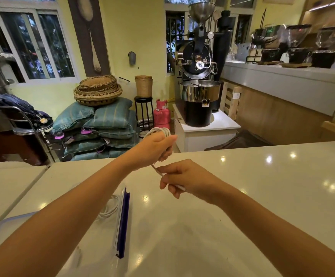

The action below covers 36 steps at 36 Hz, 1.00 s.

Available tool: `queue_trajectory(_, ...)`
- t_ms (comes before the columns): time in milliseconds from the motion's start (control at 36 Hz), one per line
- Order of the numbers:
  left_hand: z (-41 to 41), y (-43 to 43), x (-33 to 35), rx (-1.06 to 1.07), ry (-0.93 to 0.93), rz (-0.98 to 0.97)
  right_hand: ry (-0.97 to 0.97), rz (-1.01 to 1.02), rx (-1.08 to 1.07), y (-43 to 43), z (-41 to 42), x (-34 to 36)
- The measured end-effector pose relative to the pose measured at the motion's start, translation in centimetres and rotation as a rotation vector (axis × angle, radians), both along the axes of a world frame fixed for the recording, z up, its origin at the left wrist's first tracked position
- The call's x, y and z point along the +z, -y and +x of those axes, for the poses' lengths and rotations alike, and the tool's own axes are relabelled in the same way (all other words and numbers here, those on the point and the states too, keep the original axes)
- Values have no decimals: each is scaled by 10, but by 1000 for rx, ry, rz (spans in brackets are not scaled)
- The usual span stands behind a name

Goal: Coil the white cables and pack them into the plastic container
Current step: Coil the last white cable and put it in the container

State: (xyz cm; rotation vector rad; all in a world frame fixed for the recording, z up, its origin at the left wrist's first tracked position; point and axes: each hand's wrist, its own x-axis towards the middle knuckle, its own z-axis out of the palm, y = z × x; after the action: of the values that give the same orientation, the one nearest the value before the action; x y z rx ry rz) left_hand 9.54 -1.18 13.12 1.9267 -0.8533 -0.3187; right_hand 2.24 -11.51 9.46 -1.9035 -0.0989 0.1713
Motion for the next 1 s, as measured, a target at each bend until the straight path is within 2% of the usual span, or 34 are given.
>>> queue_trajectory(167,-2,-2,-9,32,67,105,16,-29,102,15,-7,28)
queue_trajectory(250,-7,-3,-9,-73,17,116,33,8,108,28,-8,40)
queue_trajectory(417,-7,-6,-6,-252,-322,88,142,-53,158,45,-5,43)
queue_trajectory(500,-5,-8,-9,-348,-471,84,279,-144,142,49,-5,41)
queue_trajectory(667,-2,-8,-12,-607,-818,-60,525,-276,64,54,-2,32)
queue_trajectory(750,-1,-6,-14,-802,-926,-98,386,-108,156,54,-2,31)
queue_trajectory(834,1,-4,-18,-898,-959,-117,316,44,189,52,-4,28)
queue_trajectory(1000,8,-5,-20,-874,-911,-67,339,-11,115,50,-2,22)
